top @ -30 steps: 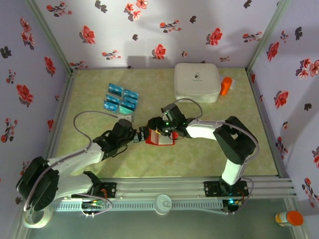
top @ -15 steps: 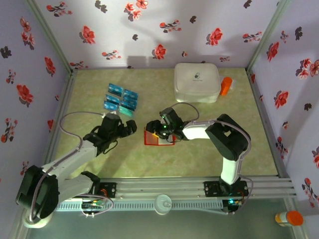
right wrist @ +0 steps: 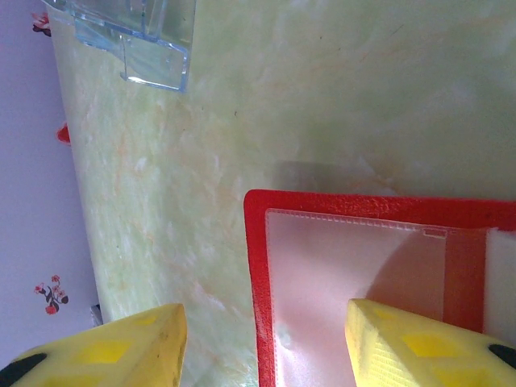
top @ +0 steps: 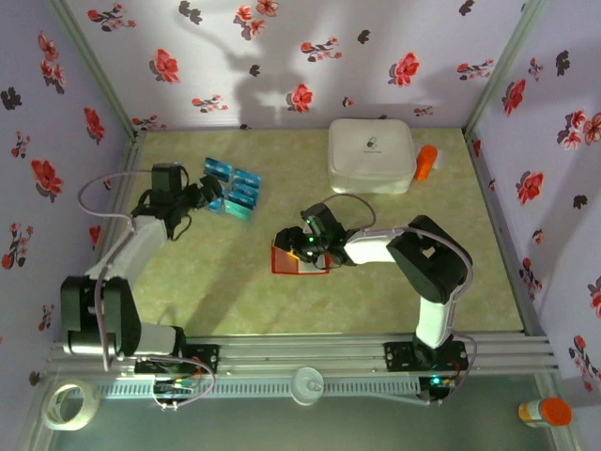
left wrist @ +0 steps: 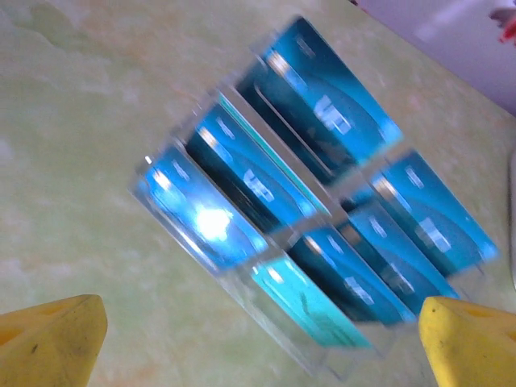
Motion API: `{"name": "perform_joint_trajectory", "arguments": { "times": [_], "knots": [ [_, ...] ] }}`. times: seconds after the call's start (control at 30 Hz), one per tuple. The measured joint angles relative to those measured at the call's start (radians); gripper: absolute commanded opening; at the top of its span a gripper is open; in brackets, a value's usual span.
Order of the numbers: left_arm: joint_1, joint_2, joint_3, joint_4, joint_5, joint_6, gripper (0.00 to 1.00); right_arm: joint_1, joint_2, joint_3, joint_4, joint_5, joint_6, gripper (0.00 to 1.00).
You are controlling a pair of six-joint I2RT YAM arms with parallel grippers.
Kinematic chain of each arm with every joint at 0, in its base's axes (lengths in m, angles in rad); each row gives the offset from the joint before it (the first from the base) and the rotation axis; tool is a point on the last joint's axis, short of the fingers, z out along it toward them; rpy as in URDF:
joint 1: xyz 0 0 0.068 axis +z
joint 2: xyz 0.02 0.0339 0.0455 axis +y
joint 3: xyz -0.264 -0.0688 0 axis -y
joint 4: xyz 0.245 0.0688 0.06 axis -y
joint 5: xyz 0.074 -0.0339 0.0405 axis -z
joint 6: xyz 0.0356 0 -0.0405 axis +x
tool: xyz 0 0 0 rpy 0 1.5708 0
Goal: Put the credit cards into the card holder
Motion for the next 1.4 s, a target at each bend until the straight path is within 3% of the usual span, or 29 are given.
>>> {"name": "perform_joint_trajectory", "arguments": {
  "times": [0.37, 0.63, 0.97, 1.4],
  "knots": [
    [0.183, 0.342, 0.138, 0.148, 0.13, -0.005, 1.0, 0.0, 0.0, -0.014, 0.026, 0.0, 0.0, 0.55],
    [0.242, 0.419, 0.183, 0.2, 0.139, -0.145, 0.95, 0.001, -0.004, -0.031, 0.053, 0.0, 0.0, 0.55],
    [0.243, 0.534, 0.409, -0.026, 0.057, -0.212, 0.64, 0.001, -0.007, -0.038, 0.063, 0.0, 0.0, 0.55],
    [0.206, 0.655, 0.547, -0.243, 0.048, -0.127, 0.6, 0.002, -0.008, -0.039, 0.063, 0.0, 0.001, 0.55]
  ]
}}
